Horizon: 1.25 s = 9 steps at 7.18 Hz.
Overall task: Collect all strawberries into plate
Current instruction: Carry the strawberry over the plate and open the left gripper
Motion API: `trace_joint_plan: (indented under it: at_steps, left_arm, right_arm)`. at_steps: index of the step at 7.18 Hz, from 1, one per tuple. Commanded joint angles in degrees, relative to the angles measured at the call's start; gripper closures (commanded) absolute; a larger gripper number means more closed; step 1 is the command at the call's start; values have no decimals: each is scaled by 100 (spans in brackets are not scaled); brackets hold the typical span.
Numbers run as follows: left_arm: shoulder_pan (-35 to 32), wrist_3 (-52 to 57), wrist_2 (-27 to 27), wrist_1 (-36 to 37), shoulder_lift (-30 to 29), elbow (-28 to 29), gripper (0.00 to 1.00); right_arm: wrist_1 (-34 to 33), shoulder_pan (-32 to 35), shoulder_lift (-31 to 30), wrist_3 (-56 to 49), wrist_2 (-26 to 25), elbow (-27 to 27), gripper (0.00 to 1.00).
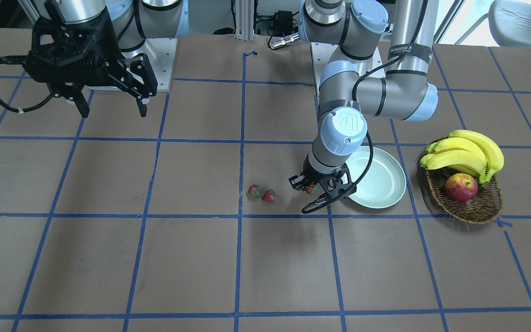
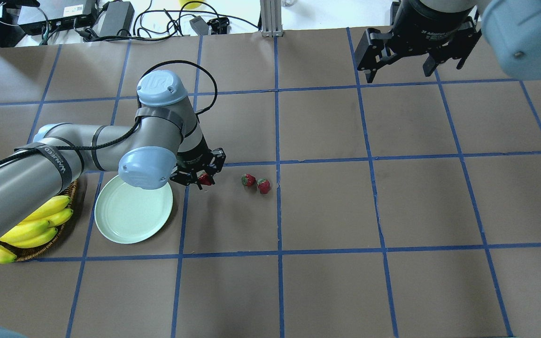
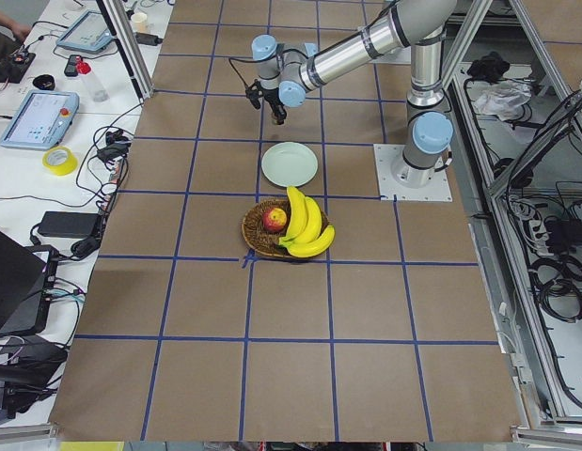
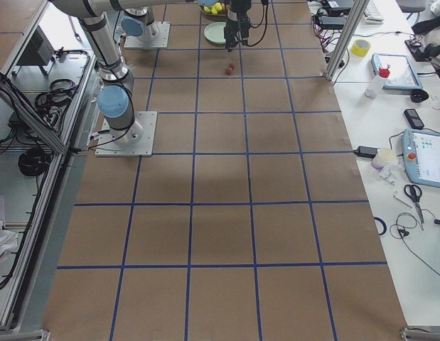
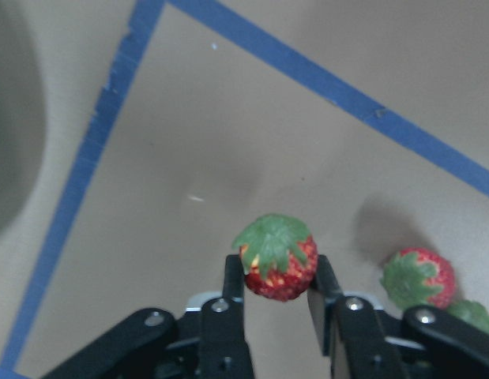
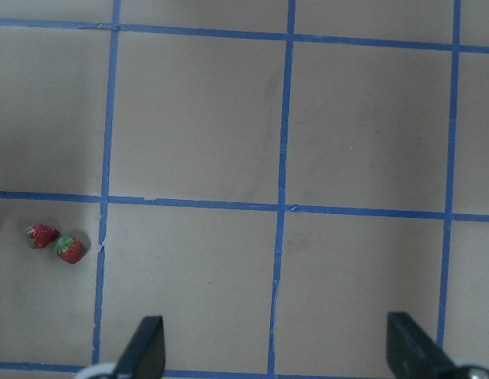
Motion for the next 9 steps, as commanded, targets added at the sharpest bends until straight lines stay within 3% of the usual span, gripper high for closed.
trace_joint_plan:
  at_steps: [1,4,7,8,9]
  left_arm:
    - [555,996,376,-516,183,53,100]
    - [1022,1938,860,-966,395,106,100]
    - [1542,2503,879,-1020,386,-165,100]
    - [1543,2495,879,-1019,343,-175,84]
    - [1543,2434,870,-1019,343,-167,24]
  right_arm:
    - [0,0,0,0,3,0,0]
    - [0,0,0,0,3,0,0]
    - [0,0,0,0,3,0,0]
    - [0,0,0,-9,3,0,0]
    - [0,0,0,-9,3,0,0]
